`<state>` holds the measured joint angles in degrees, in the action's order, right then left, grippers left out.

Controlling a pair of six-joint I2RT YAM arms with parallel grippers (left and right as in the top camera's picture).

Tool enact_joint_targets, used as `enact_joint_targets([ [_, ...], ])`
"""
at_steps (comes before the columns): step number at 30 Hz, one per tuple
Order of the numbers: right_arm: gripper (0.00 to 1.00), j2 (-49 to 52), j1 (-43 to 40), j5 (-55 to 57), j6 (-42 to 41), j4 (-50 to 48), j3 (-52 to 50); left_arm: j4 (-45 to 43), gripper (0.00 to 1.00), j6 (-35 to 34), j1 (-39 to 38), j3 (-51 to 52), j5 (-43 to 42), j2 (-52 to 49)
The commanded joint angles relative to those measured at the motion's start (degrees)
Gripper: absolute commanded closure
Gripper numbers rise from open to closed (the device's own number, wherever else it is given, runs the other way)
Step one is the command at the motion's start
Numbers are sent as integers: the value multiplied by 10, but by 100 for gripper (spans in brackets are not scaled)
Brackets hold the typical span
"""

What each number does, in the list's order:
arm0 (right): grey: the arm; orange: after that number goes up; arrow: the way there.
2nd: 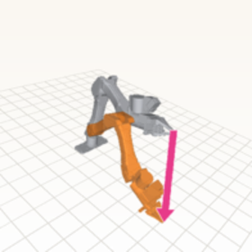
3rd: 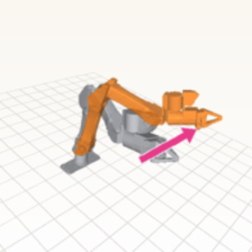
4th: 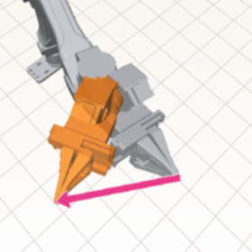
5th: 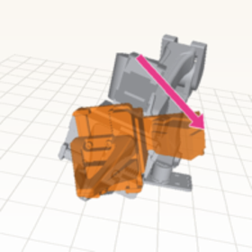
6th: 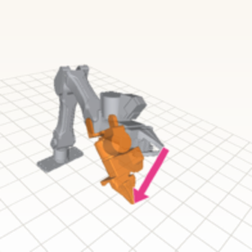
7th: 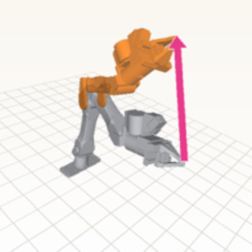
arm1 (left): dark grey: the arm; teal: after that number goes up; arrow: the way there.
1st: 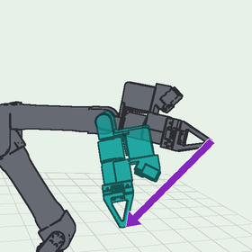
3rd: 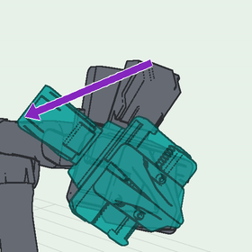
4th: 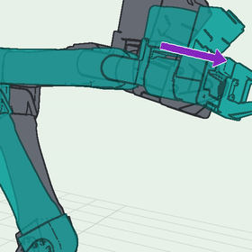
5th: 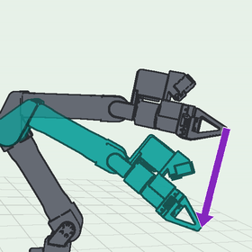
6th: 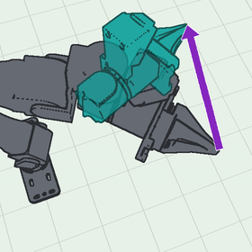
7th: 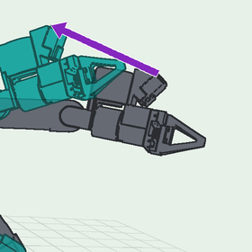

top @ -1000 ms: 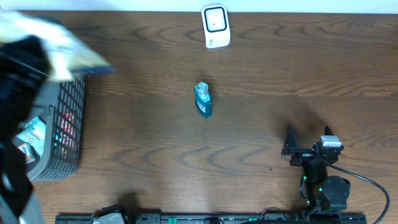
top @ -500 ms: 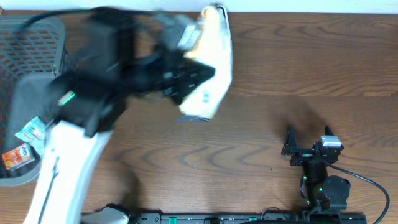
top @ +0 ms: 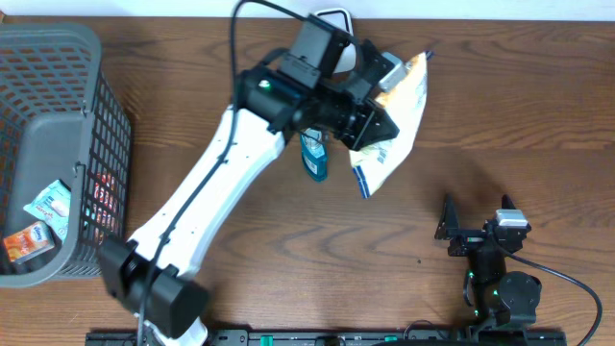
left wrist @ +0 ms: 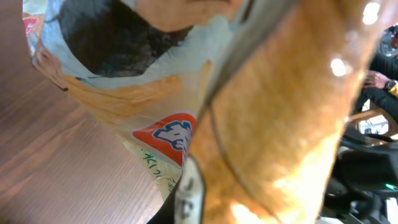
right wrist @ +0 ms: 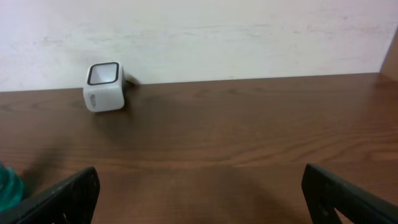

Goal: Scan the item barcode
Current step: 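Carry the yellow snack bag to the scanner and hold it under it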

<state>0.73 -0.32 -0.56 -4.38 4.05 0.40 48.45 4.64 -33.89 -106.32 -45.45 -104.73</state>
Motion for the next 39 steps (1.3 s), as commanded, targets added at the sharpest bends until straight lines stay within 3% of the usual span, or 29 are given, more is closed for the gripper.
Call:
enact_joint_targets([
  [1,1,-2,-4,2,-7,2,-1,-7,93,9,-8,-7,-16,-49],
  [14,1,-2,-5,2,-7,2,-1,-35,92,-48,-33,-7,-11,-206],
  [19,1,-2,-5,2,-7,2,-1,-38,92,-115,-44,-7,115,-214],
  [21,1,-2,-5,2,-7,2,-1,-38,86,-132,-49,-7,152,-214],
  [28,1,-2,-4,2,-7,2,-1,-40,83,-131,-70,-7,179,-214],
  [31,1,-2,-4,2,-7,2,-1,-38,63,-131,-78,-7,214,-214],
  [35,1,-2,-5,2,-7,2,-1,-38,27,-132,-86,-7,228,-214],
  [39,1,-2,-5,2,-7,2,-1,-38,21,-151,-86,-7,228,-211],
])
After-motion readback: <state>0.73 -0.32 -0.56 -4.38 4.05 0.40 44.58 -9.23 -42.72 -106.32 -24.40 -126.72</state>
